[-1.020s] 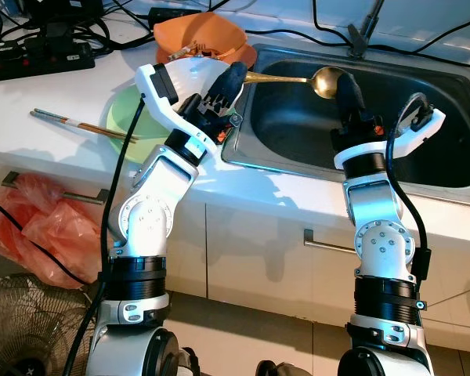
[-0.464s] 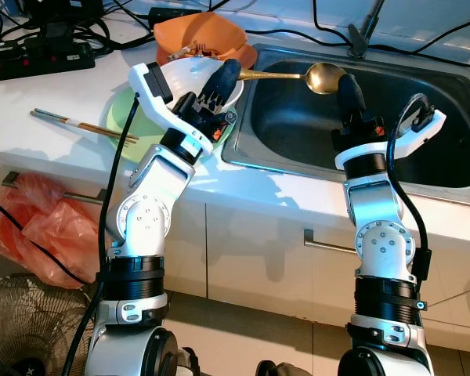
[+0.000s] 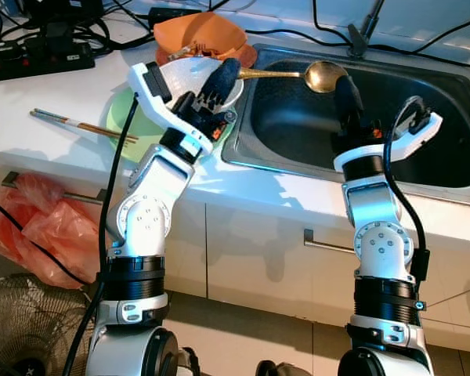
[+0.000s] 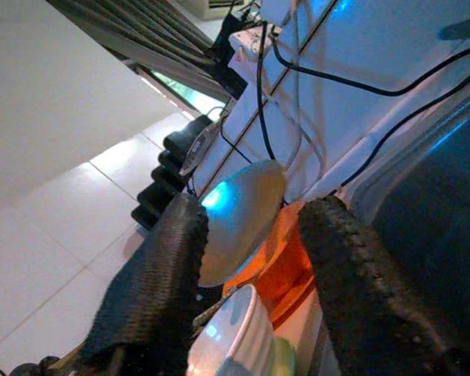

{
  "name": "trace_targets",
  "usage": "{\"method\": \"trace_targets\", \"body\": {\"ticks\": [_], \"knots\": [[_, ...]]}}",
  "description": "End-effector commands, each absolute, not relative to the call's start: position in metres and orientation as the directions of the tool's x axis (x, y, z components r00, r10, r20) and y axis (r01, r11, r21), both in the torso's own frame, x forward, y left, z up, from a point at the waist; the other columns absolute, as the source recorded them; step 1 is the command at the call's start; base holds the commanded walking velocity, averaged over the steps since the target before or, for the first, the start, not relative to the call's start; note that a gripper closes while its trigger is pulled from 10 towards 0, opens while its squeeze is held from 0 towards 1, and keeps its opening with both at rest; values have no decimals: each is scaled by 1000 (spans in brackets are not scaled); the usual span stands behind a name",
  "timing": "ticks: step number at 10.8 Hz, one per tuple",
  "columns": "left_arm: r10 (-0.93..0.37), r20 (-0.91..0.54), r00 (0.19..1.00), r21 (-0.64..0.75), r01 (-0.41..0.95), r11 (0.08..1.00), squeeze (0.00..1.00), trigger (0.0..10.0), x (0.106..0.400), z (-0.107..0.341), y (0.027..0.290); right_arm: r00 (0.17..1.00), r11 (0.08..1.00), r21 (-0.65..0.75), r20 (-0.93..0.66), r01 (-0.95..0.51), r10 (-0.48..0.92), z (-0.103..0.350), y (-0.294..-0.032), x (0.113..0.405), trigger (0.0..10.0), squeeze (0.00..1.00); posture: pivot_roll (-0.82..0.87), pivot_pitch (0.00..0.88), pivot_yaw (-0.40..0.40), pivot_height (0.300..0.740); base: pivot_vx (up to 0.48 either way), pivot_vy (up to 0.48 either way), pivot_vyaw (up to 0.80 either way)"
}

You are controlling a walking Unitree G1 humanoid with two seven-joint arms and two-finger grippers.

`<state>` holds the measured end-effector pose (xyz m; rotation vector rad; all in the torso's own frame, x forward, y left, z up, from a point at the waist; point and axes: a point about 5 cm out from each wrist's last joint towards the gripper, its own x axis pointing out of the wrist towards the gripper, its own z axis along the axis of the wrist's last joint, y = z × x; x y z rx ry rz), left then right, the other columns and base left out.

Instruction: Kitchen organization

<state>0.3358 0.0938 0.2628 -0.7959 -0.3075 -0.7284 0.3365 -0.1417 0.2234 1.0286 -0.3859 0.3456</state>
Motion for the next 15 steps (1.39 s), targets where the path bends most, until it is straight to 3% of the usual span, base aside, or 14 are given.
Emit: {"method": "trace_targets", "body": {"ticks": [1, 4, 5, 15], "knots": [[-477, 518, 710, -527, 704, 476, 0, 10000, 335, 268, 91, 889, 480, 764, 451, -431, 80, 219, -146, 336, 10000, 1000, 126, 138, -41, 740, 0, 0, 0], [-471, 523, 710, -529, 704, 475, 0, 10000, 335, 268, 92, 891, 475, 768, 447, -429, 82, 217, -144, 336, 10000, 1000, 128, 140, -42, 740, 0, 0, 0], [-475, 519, 711, -529, 703, 475, 0, 10000, 335, 267, 92, 892, 468, 773, 444, -427, 82, 217, -144, 337, 10000, 0, 128, 140, -41, 740, 0, 0, 0], [-552, 466, 692, -550, 715, 432, 0, 10000, 330, 249, 79, 881, 439, 776, 465, -453, 87, 223, -142, 339, 10000, 0, 124, 127, -42, 740, 0, 0, 0]]}}
